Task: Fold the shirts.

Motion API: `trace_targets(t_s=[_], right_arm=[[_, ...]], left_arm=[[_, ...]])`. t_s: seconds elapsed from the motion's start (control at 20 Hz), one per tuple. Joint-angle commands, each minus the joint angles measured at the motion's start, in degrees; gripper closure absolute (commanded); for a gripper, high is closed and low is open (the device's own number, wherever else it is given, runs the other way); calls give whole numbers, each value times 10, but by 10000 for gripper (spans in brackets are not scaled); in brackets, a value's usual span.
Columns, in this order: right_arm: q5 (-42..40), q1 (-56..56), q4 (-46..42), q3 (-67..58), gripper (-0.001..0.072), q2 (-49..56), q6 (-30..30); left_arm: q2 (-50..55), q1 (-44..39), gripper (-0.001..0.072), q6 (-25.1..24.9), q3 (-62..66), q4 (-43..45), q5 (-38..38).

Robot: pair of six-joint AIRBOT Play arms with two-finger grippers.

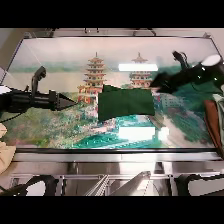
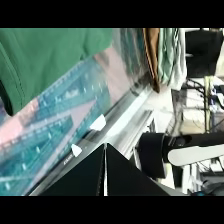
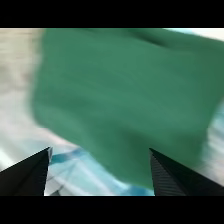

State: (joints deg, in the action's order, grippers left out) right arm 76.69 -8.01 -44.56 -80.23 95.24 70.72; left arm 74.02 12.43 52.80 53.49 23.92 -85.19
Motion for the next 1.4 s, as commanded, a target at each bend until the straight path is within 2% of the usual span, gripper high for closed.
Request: trace_targets(t_s=[0.0,0.2,0.4,0.55,0.6,0.65,0.7,0.75,1.0,1.05,1.2,1.35], right_arm=[[-51,-43,-45,70,7,19,-20],[-53,-18,-27,71,7,80,-26],[-56,21,85,71,11,106,-80],[-69,52,102,71,23,107,-80],[-70,59,103,71,276,107,-80],[-70,66,110,71,588,107,-80],[-70,69,119,71,601,107,-80],[-66,71,130,69,688,107,-81],[-62,60,202,54,690,59,-86],[-62,43,203,31,690,41,-69],[-90,-50,201,-58,690,-19,22],[-152,-190,158,-115,690,-96,183]], left_arm=[[-31,26,693,8,-3,0,-1],[-41,44,694,22,-2,0,-3],[-40,42,694,24,-3,1,-3],[-40,42,694,23,-3,1,-3],[-40,42,694,24,-3,1,-3],[-40,42,694,24,-3,1,-4],[-40,42,694,24,-3,1,-4],[-40,42,694,24,-3,1,-4],[-40,42,693,23,-3,1,-9],[-40,42,694,23,-3,1,-10],[-40,42,693,22,-3,1,-12],[-40,42,694,16,-3,1,-24]])
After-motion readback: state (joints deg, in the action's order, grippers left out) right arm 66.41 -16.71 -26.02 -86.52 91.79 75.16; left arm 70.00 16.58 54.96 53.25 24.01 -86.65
